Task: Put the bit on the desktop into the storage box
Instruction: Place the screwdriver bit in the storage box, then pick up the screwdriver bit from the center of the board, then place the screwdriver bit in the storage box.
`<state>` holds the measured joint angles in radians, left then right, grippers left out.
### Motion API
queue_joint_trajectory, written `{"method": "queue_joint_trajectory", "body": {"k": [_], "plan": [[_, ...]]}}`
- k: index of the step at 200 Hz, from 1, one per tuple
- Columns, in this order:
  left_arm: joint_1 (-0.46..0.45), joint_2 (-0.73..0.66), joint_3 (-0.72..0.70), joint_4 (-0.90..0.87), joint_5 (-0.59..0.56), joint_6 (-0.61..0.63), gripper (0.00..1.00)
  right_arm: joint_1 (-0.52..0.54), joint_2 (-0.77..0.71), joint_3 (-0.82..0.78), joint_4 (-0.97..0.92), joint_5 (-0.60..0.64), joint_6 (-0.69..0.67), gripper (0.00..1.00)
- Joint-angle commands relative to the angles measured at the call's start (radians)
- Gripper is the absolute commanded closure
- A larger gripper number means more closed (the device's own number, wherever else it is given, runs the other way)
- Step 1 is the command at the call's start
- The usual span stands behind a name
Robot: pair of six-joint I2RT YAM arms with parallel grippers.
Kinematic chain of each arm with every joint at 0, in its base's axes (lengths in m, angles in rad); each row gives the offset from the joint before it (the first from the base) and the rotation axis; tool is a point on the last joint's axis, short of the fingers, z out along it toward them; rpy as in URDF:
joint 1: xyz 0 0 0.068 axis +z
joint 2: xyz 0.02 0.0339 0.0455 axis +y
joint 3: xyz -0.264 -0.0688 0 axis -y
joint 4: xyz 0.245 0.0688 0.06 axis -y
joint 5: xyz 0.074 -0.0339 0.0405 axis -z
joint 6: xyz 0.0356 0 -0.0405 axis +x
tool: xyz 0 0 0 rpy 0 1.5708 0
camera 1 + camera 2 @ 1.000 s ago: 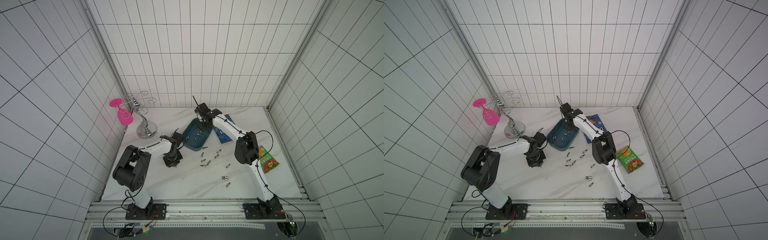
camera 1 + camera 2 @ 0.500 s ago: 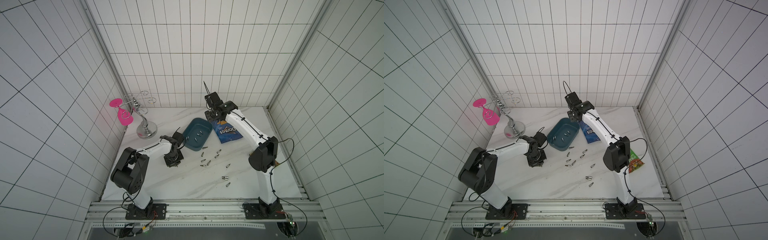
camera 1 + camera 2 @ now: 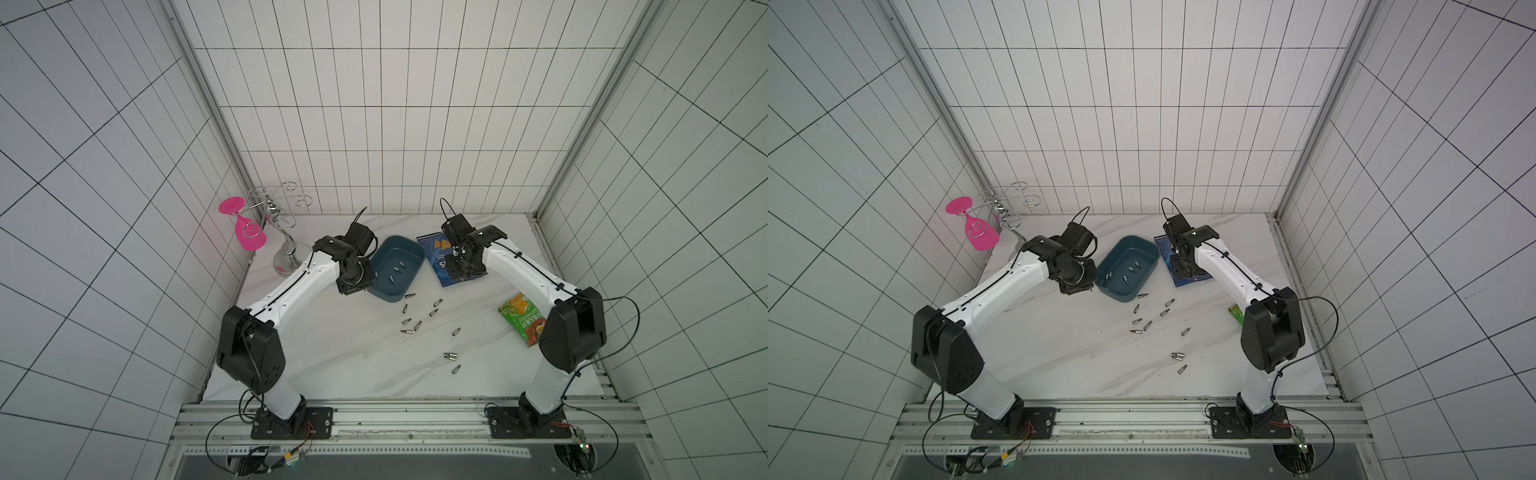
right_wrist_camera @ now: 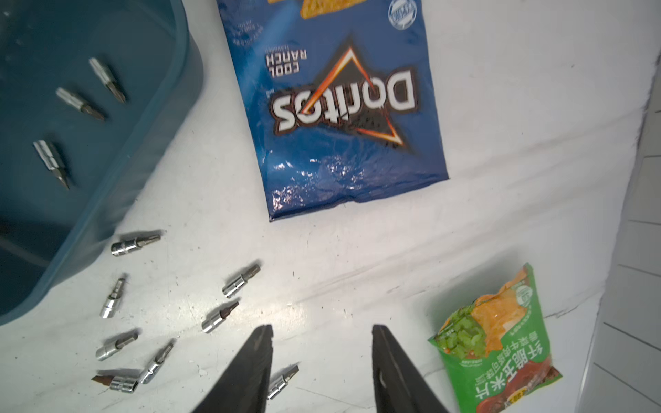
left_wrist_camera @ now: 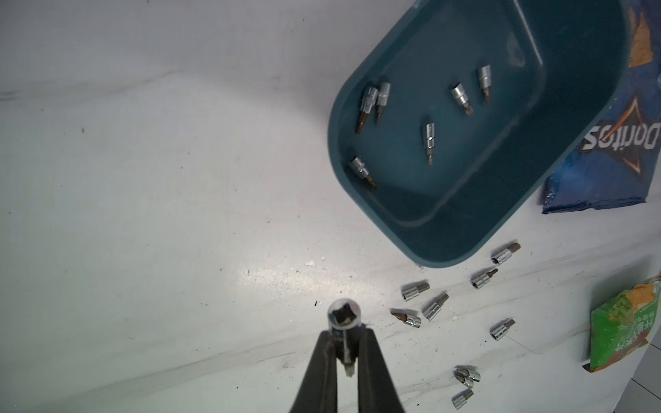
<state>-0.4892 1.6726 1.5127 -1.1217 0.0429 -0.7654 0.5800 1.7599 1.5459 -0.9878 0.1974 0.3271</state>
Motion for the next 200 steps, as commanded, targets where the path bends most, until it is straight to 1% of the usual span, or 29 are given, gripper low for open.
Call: {"method": "queue_joint_trajectory", "body": {"k": [1,17,47,86,115,157,200], "plan": [[-0.011,0.120,0.103,-0.024,0.004,0.081,1.00,0.002,-0.075,-0.078,0.019,-0.037,0.090,0.52],[-0.015,0.197,0.188,-0.033,0.014,0.113,1.00,0.004,-0.110,-0.133,0.037,-0.061,0.127,0.52],[-0.020,0.330,0.319,-0.035,0.041,0.171,1.00,0.005,-0.165,-0.229,0.053,-0.064,0.190,0.52],[-0.019,0.462,0.407,-0.011,0.023,0.231,1.00,0.007,-0.232,-0.332,0.073,-0.078,0.246,0.52],[-0.015,0.545,0.481,-0.021,0.015,0.263,1.00,0.006,-0.247,-0.385,0.076,-0.089,0.272,0.52],[-0.006,0.624,0.521,-0.017,0.027,0.271,1.00,0.007,-0.258,-0.458,0.095,-0.108,0.302,0.52],[-0.006,0.665,0.520,-0.007,0.031,0.272,1.00,0.009,-0.224,-0.492,0.142,-0.173,0.314,0.52]]}}
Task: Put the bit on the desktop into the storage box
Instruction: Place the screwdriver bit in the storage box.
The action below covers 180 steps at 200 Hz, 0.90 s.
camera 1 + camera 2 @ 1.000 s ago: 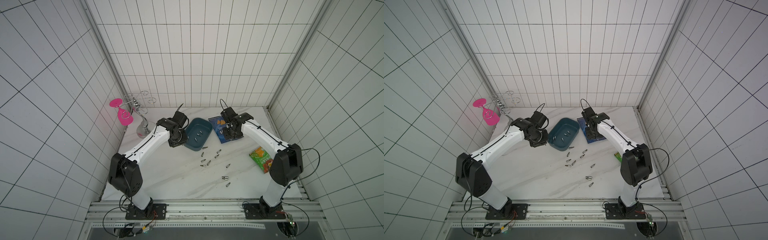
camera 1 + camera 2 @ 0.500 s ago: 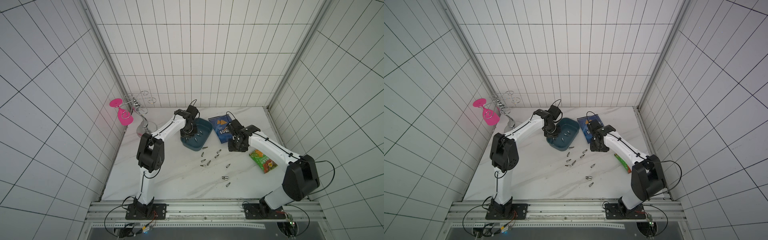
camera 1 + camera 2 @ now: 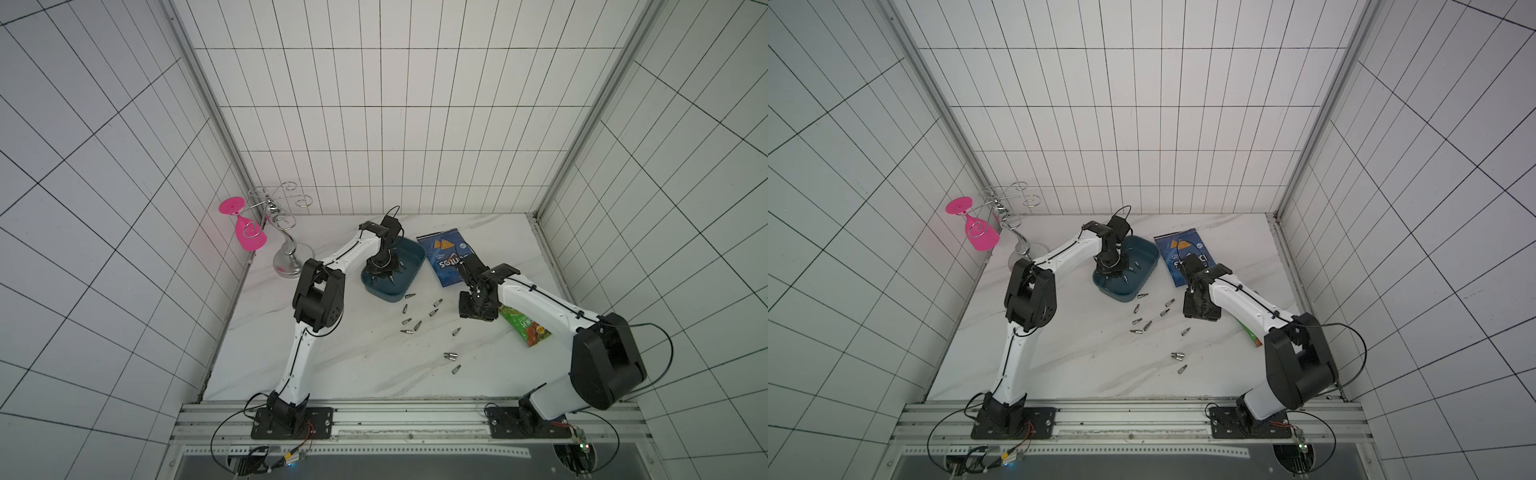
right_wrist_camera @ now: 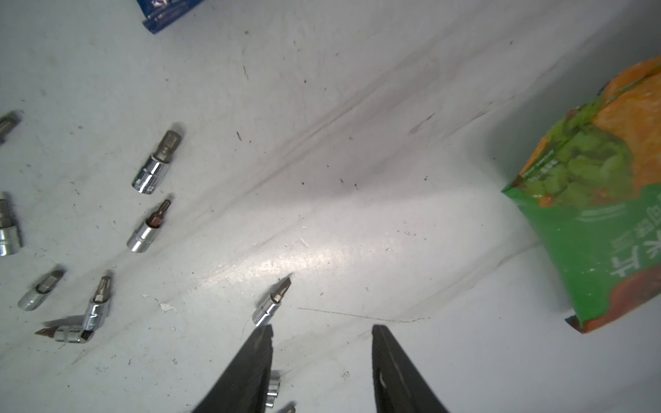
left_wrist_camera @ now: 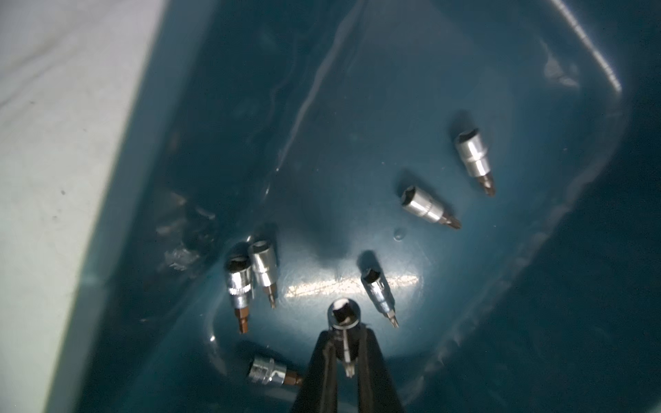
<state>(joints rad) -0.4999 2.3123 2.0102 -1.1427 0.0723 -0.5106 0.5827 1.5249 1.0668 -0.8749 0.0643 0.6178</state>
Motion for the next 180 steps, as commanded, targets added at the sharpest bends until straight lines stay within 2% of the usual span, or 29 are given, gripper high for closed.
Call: {"method": "queue_joint_trajectory", "body": {"k": [1,169,180], "plan": [[0.004,0.025,0.022,0.014,0.001,0.018,1.00,0.006,0.012,-0.013,0.029,-0.041,0.024,0.52],[0.000,0.065,-0.004,0.004,0.024,0.025,1.00,0.042,0.137,-0.028,0.079,-0.130,0.031,0.53],[0.000,0.066,-0.005,0.003,0.023,0.026,0.98,0.043,0.142,-0.032,0.079,-0.135,0.032,0.53]]}}
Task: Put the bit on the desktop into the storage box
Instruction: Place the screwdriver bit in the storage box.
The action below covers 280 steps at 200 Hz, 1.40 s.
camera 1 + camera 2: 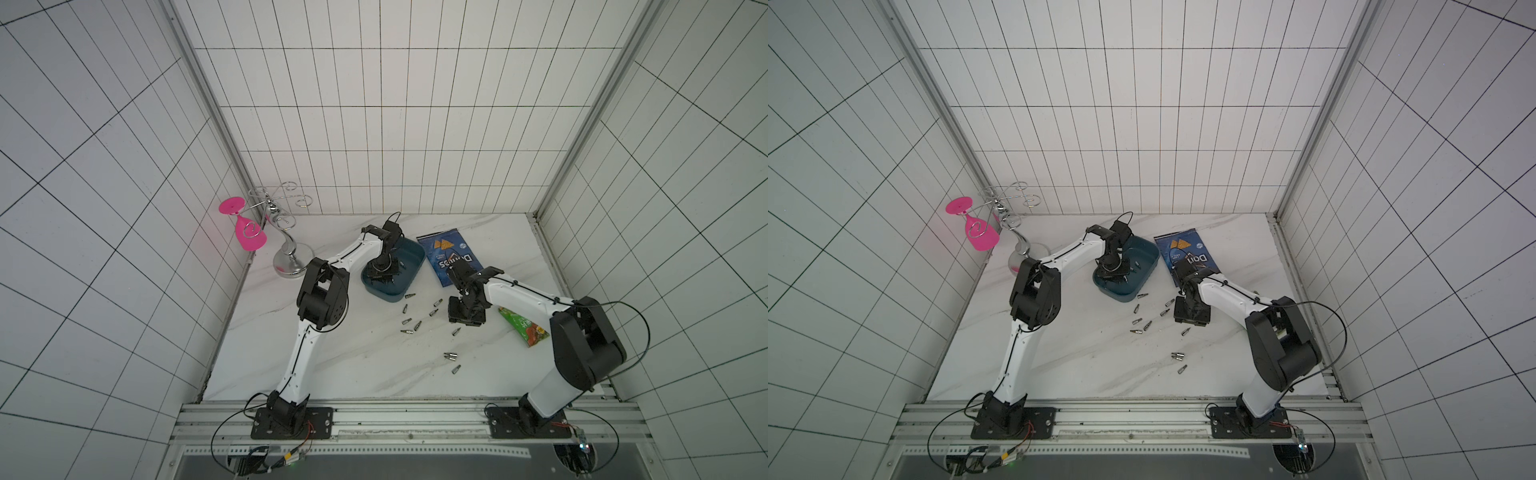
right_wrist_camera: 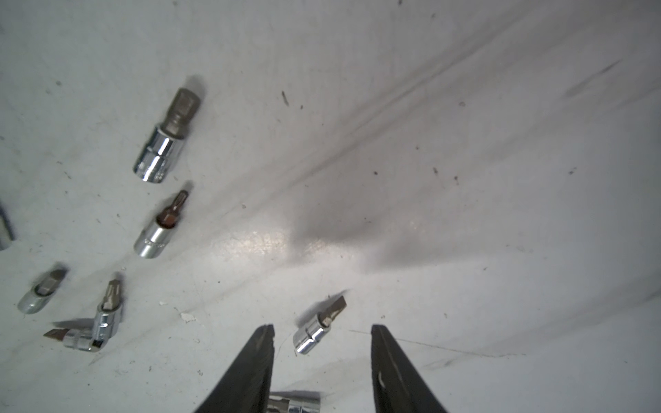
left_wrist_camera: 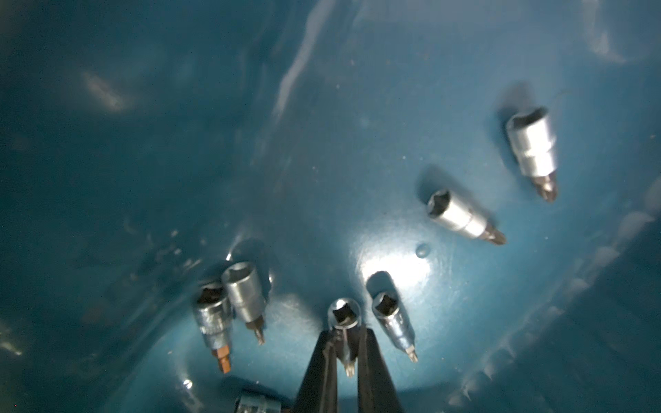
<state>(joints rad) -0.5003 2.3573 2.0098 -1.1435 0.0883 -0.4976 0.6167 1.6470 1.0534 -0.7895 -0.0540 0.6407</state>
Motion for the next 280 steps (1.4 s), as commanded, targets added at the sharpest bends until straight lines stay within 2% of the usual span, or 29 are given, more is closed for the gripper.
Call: {"method": "queue_joint_trajectory", "body": {"k": [1,109,155,187,280], "plan": [[0.000,0.021,-0.005,0.004,0.007,0.012,0.98,0.009,0.020,-0.019,-0.007,-0.017,0.009,0.53],[0.000,-0.021,-0.017,0.021,0.014,0.007,0.82,0.028,0.053,-0.041,-0.004,-0.027,0.016,0.56],[0.002,-0.044,-0.030,0.016,0.010,0.010,0.69,0.037,0.053,-0.046,-0.004,-0.036,0.015,0.55],[0.002,-0.060,-0.042,0.019,0.011,0.004,0.64,0.044,0.060,-0.046,-0.004,-0.040,0.014,0.57],[-0.009,-0.196,-0.053,-0.001,-0.001,-0.022,0.62,0.051,0.084,-0.065,0.022,-0.053,0.015,0.71]]}}
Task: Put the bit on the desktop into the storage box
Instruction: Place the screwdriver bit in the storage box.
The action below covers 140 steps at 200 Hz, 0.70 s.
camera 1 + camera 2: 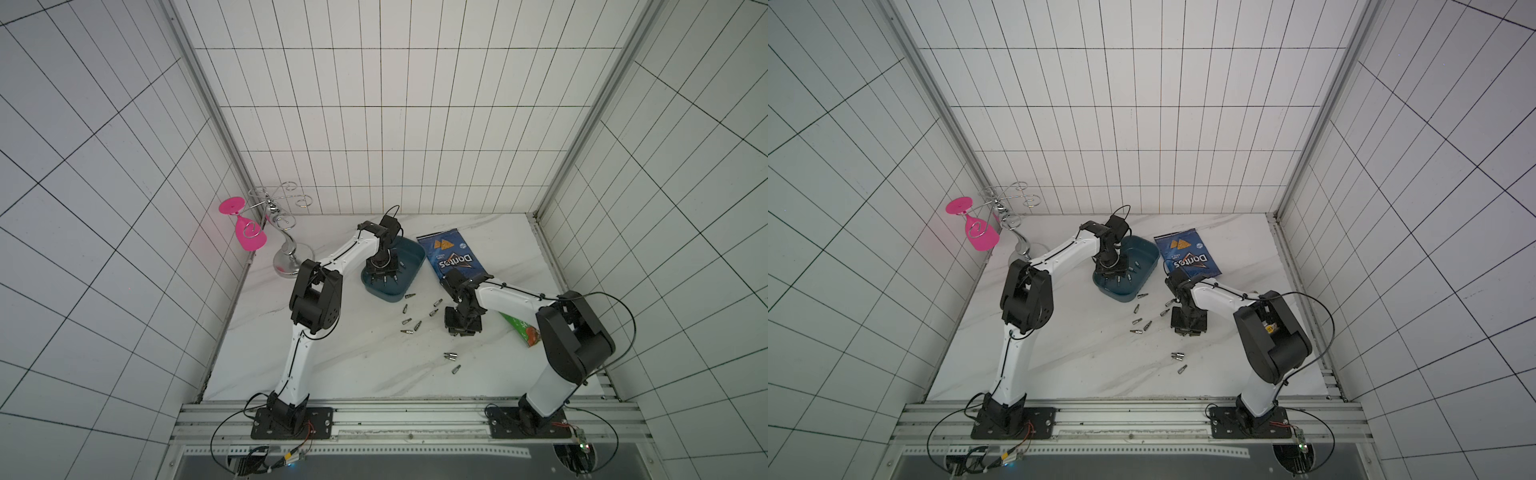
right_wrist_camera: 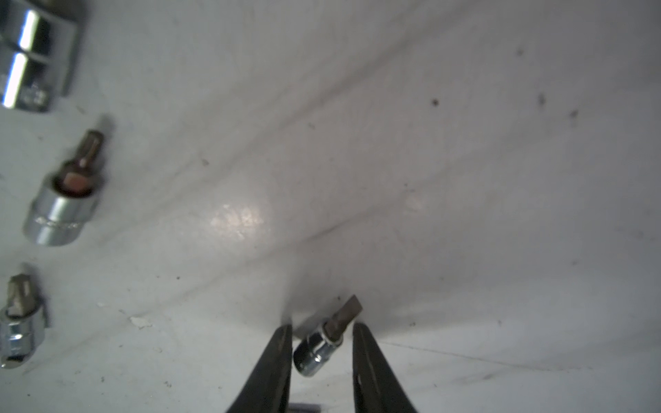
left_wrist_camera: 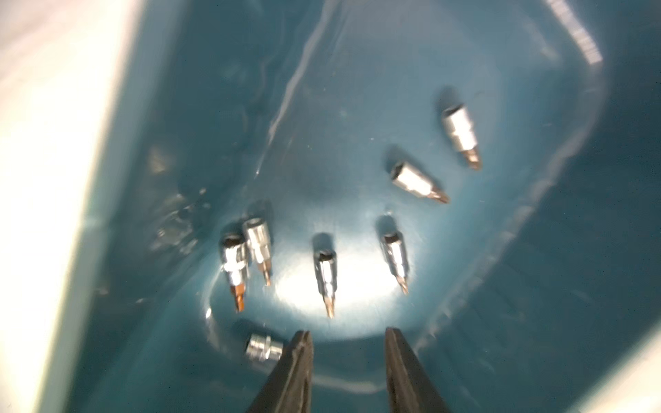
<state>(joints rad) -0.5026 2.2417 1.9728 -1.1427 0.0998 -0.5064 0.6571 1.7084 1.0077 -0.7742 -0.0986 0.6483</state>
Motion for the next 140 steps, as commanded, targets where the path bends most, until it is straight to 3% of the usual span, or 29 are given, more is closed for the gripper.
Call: {"method": "queue_joint_trajectory", "body": {"k": [1,50,96,140], "plan": [[-0.007,-0.083,-0.017,-0.002,-0.013,-0.013,0.62,0.010,0.023,-0.019,0.007,-0.009,0.007,0.71],[-0.041,-0.221,-0.125,-0.001,-0.038,-0.038,0.61,0.010,0.029,-0.024,0.016,-0.015,0.004,0.81],[-0.081,-0.350,-0.270,0.014,-0.059,-0.083,0.58,0.009,0.028,-0.019,0.014,-0.029,-0.015,1.00],[-0.135,-0.472,-0.423,0.032,-0.086,-0.142,0.57,-0.015,-0.047,0.058,-0.083,0.047,-0.049,1.00]]}}
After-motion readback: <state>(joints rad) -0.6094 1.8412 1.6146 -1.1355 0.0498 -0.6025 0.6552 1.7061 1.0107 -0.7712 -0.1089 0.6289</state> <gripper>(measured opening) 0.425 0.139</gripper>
